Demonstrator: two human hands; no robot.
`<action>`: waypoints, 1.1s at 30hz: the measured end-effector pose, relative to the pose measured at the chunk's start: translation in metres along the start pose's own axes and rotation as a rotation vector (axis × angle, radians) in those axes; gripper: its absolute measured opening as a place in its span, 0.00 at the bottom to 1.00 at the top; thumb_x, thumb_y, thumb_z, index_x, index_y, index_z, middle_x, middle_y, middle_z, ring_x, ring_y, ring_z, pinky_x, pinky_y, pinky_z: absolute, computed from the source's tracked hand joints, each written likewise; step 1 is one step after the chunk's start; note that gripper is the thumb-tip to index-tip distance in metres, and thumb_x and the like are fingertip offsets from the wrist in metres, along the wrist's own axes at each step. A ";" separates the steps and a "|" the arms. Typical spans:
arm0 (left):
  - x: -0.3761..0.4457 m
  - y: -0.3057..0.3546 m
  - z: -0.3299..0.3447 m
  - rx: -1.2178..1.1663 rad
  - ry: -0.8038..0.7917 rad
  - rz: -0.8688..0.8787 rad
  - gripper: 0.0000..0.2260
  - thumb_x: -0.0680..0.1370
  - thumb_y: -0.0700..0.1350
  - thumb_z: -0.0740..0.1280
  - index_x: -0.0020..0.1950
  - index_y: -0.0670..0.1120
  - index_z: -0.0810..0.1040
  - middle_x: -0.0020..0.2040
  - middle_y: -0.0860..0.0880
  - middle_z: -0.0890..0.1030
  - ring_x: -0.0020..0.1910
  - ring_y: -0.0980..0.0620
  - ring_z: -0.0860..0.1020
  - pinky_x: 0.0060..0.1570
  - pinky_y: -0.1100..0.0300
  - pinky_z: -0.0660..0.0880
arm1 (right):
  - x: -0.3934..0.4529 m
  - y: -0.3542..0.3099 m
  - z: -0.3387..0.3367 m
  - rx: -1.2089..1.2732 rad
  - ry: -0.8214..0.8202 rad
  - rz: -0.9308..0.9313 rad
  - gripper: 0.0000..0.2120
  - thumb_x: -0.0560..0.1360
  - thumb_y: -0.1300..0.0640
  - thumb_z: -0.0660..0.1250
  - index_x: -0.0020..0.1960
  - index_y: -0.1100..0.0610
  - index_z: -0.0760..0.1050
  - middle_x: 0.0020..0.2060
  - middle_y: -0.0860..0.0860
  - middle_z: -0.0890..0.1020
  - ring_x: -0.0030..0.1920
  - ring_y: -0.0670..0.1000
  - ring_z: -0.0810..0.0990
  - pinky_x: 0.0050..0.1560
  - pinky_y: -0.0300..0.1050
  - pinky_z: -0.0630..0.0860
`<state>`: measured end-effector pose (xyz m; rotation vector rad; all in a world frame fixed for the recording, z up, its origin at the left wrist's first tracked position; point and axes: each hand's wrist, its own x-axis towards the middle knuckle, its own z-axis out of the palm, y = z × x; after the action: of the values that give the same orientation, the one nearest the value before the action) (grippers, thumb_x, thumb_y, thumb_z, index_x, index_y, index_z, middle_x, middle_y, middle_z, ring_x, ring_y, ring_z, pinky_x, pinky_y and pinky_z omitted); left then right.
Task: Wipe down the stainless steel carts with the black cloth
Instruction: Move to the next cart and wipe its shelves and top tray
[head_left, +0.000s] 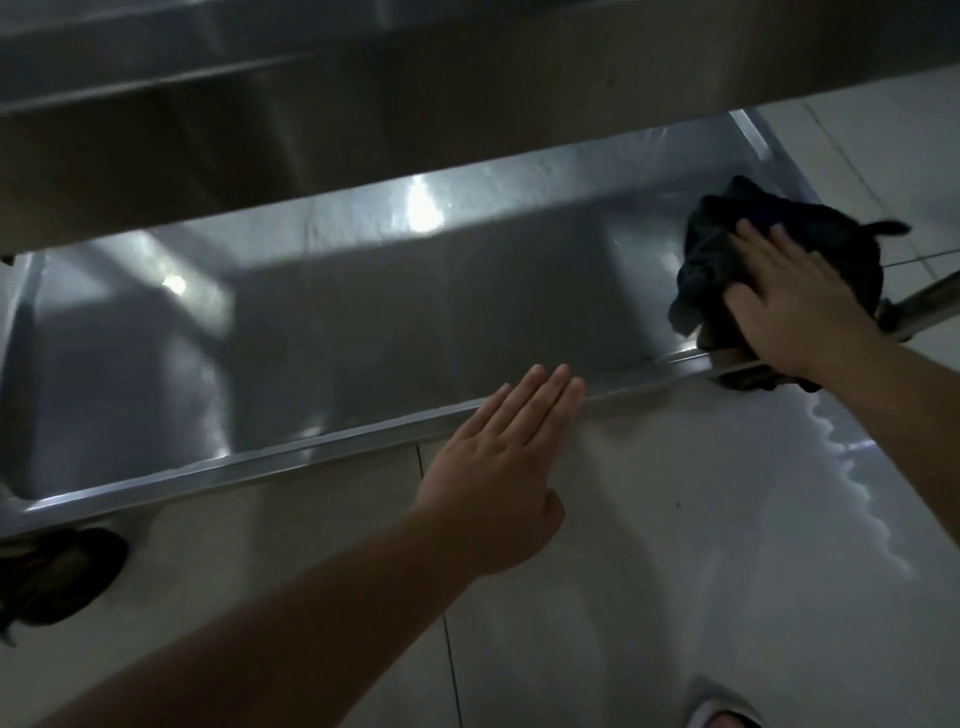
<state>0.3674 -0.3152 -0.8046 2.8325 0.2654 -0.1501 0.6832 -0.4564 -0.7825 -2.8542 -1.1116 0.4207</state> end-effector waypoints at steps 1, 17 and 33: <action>-0.005 -0.007 -0.004 -0.002 0.023 -0.002 0.44 0.78 0.55 0.63 0.88 0.49 0.42 0.87 0.51 0.41 0.85 0.54 0.35 0.83 0.53 0.39 | 0.003 -0.008 0.002 0.012 0.018 0.036 0.35 0.78 0.39 0.42 0.85 0.45 0.49 0.84 0.45 0.50 0.84 0.53 0.48 0.82 0.58 0.45; -0.118 -0.179 -0.047 0.032 0.239 -0.594 0.38 0.83 0.67 0.43 0.87 0.45 0.53 0.87 0.45 0.53 0.86 0.49 0.48 0.84 0.51 0.47 | -0.017 -0.181 0.034 -0.013 -0.121 -0.605 0.38 0.73 0.39 0.43 0.84 0.42 0.52 0.83 0.40 0.51 0.83 0.47 0.45 0.82 0.52 0.43; -0.191 -0.244 -0.035 -0.043 0.247 -0.966 0.38 0.82 0.69 0.46 0.88 0.51 0.47 0.88 0.50 0.45 0.86 0.53 0.42 0.83 0.51 0.43 | 0.017 -0.364 0.056 -0.057 -0.049 -0.421 0.33 0.83 0.42 0.49 0.85 0.50 0.47 0.85 0.47 0.47 0.84 0.55 0.43 0.81 0.58 0.42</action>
<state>0.1356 -0.1075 -0.8143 2.4172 1.6283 0.0151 0.4411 -0.1781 -0.7883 -2.5606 -1.7035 0.4341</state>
